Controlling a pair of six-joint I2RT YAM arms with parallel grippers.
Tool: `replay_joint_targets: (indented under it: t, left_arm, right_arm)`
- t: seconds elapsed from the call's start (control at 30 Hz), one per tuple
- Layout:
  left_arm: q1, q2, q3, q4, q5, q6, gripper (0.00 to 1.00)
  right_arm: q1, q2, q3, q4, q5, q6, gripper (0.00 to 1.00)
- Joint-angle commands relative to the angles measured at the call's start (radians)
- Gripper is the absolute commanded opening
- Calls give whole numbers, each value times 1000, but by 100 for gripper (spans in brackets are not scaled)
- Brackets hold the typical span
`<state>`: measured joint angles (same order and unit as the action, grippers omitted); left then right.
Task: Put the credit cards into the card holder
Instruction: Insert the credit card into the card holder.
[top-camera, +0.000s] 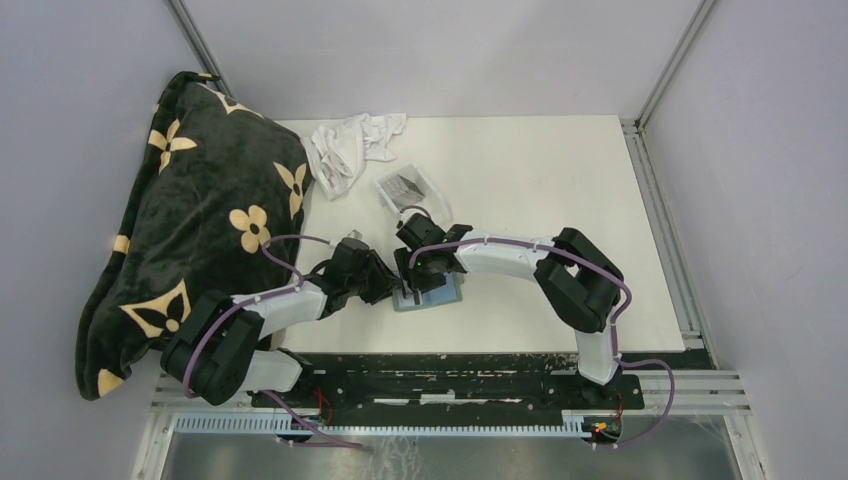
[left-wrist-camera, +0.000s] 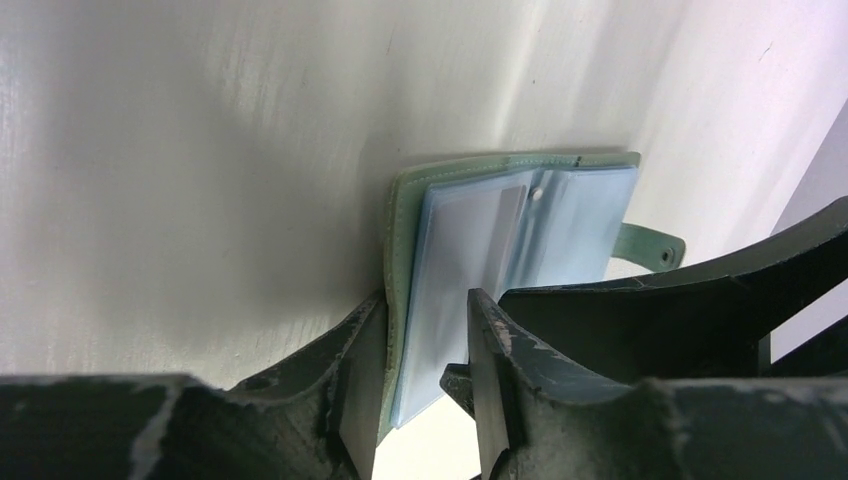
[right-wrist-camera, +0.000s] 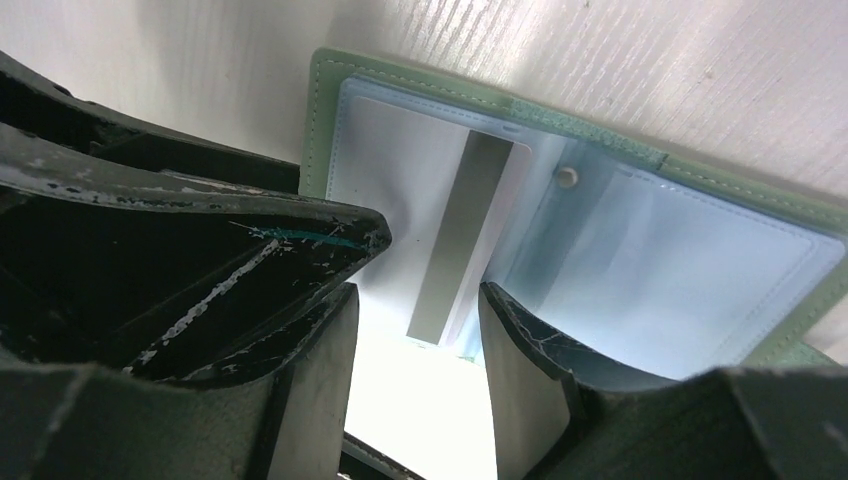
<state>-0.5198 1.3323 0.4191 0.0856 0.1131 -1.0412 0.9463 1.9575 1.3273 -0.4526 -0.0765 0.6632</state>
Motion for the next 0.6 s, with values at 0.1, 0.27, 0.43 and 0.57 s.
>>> replay_joint_targets:
  t: [0.1,0.27,0.43,0.57]
  left_arm:
    - [-5,50,20,-162,-41,52,45]
    - [-6,58,47,-196,-46,60,45]
    - [-6,-7,49,-255,-86,62,57]
    - [-5,-44,50,-288,-105,68,71]
  right_arm:
    - [-31,-71,48,-18,41,-47,54]
    - [-55,-87,56,-27,44,-63,55]
    - [-60,-109,97,-70,75,-105,55]
    - [-66,-126,150,-126,116,-151,55]
